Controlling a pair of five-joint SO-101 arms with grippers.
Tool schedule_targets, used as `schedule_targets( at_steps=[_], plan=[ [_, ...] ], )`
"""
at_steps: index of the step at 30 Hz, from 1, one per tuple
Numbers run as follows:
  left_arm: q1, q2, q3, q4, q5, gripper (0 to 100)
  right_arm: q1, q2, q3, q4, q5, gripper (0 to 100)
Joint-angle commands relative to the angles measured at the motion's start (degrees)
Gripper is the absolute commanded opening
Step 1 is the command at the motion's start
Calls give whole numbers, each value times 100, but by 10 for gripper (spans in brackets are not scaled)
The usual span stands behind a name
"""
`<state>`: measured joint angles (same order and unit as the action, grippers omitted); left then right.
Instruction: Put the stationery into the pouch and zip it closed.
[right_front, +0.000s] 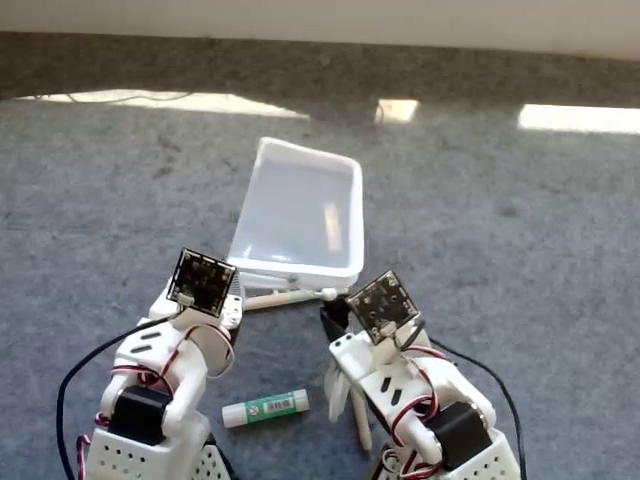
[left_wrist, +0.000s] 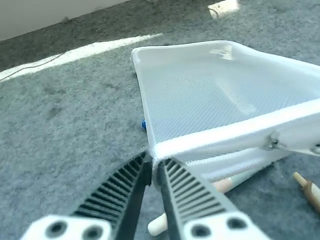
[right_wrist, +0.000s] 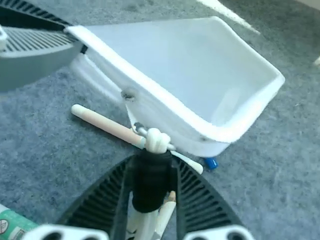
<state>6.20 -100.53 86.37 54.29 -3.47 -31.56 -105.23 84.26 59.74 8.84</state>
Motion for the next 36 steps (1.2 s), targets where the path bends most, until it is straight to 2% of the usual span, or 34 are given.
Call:
schedule_targets(
  at_steps=[1,10,17,22,28,31,36],
  plan=[
    [-418,-75,-347,9,-26,6,374,13,-330,22,-70,5],
    [-822,-75,-347,9,-18,6,787,13,-330,-4,-79,5],
    [-848,-75,-356,26,-18,6,831,13,-426,4,-281,5],
    [-848,-75,-356,26,-18,6,1112,13,-514,-4,-422,5],
    [-813,-75,-356,18,-26,7,1068,13,-523,4,-396,5],
    [-804,-75,-356,18,-44,12,725,13,-523,4,-396,5],
    [-804,-75,-303,18,53,168,532,13,-804,13,-396,5]
  ],
)
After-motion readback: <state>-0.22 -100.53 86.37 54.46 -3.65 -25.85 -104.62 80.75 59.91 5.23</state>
